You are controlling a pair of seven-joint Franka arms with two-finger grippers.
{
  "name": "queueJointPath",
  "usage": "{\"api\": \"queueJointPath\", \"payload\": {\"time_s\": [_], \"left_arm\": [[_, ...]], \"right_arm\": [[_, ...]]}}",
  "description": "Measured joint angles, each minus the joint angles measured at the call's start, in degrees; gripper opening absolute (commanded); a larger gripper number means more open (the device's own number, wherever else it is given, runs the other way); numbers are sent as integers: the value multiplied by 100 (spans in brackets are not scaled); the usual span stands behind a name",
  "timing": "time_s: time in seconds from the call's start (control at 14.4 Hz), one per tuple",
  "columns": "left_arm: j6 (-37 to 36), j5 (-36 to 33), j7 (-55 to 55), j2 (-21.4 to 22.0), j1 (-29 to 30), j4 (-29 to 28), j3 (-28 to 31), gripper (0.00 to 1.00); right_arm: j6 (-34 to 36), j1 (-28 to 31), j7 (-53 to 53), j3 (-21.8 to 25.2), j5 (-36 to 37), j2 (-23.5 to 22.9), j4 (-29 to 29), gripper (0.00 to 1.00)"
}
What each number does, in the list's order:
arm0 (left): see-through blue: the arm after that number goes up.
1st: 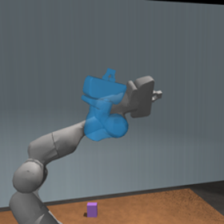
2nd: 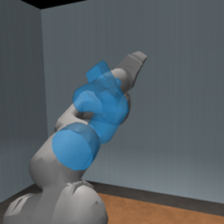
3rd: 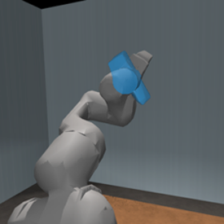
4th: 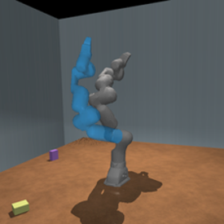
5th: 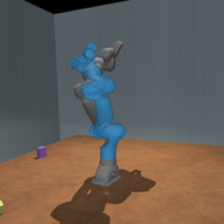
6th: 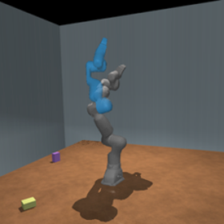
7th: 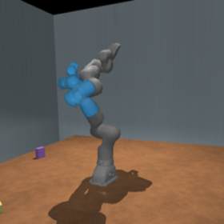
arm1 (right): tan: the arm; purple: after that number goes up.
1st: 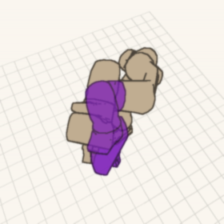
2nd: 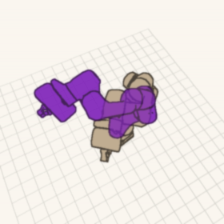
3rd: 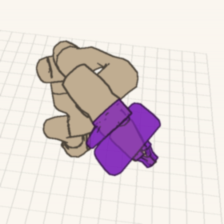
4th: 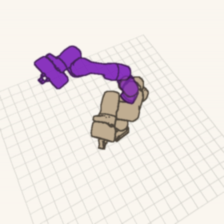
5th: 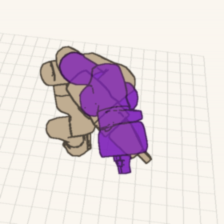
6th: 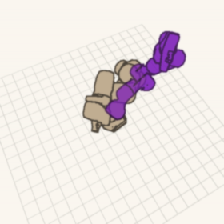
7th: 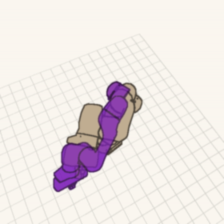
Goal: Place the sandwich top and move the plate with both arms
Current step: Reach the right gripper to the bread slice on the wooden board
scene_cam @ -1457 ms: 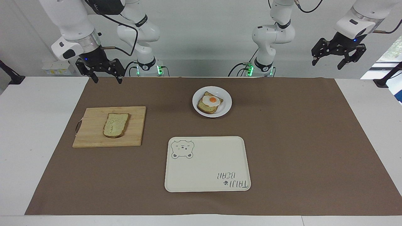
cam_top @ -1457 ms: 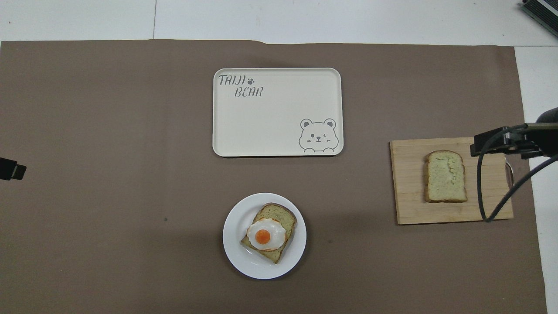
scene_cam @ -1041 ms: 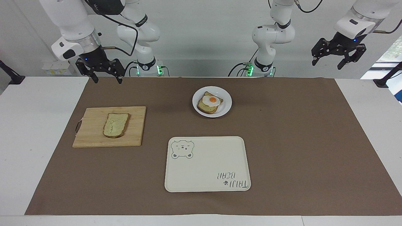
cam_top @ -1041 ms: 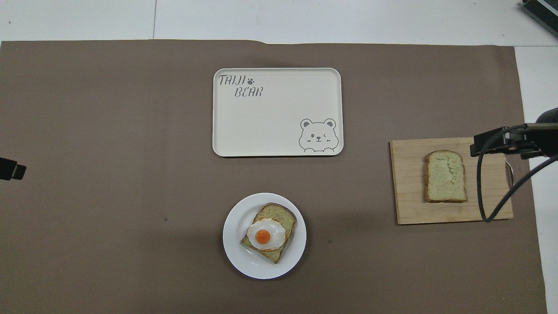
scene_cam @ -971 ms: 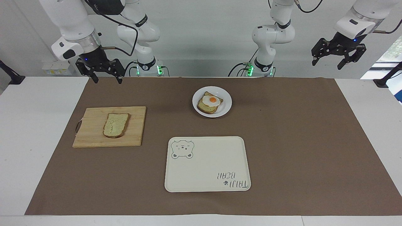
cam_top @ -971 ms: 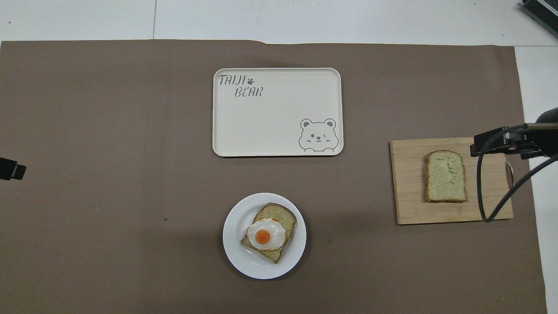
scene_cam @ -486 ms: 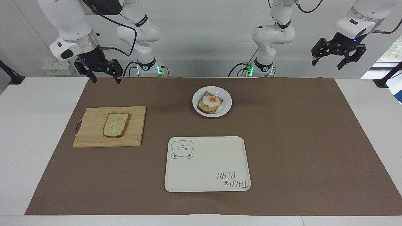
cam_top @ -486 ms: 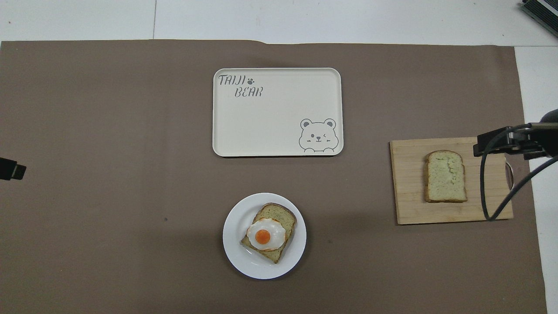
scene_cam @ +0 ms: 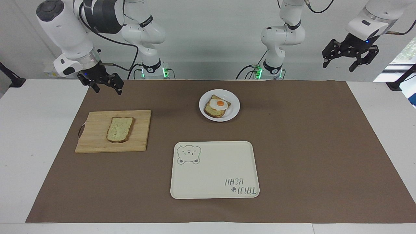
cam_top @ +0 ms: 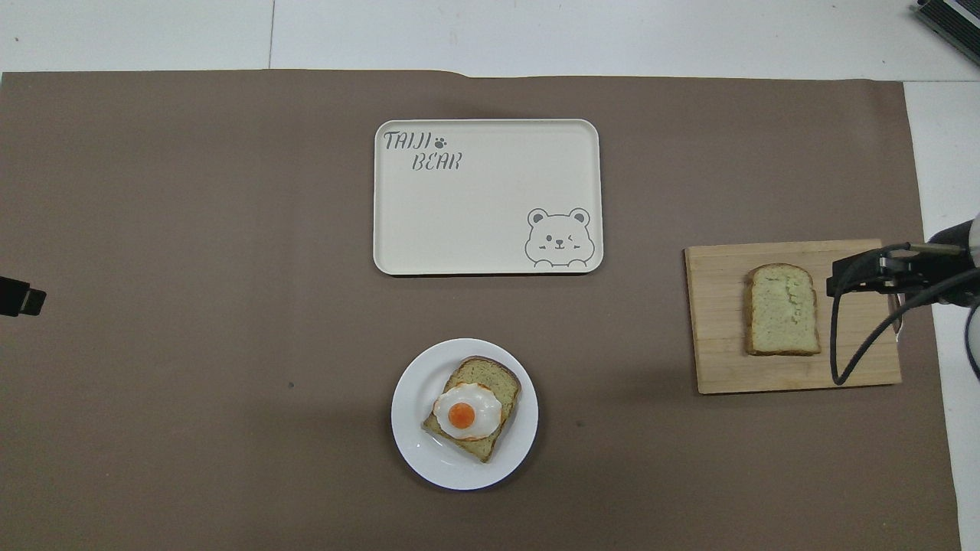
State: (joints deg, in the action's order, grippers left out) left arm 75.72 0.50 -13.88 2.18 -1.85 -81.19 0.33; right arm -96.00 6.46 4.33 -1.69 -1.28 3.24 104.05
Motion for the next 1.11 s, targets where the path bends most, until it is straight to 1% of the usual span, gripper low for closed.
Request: {"api": "queueJointPath", "payload": {"time_s": [0.21, 0.42, 0.56, 0.62, 0.83, 1.04, 1.11], "left_arm": [[0, 0, 0, 0, 0, 0, 0, 100], [0, 0, 0, 0, 0, 0, 0, 100], [0, 0, 0, 0, 0, 0, 0, 100], [0, 0, 0, 0, 0, 0, 0, 100], [0, 0, 0, 0, 0, 0, 0, 100], [0, 0, 0, 0, 0, 0, 0, 100], [0, 0, 0, 0, 0, 0, 0, 100]], "right_arm": [[-575, 163, 0, 8, 0, -49, 653, 100], [-1122, 354, -7, 14, 0, -287, 1106, 100], [-1737, 452, -273, 16, 0, -410, 1427, 100], [-1940, 510, -520, 16, 0, -455, 1559, 100], [-2430, 710, -1210, 25, 0, -660, 1754, 100], [-2834, 763, -1522, 24, -10, -812, 1775, 100], [-2926, 790, -1662, 23, -71, -905, 1787, 99]]}}
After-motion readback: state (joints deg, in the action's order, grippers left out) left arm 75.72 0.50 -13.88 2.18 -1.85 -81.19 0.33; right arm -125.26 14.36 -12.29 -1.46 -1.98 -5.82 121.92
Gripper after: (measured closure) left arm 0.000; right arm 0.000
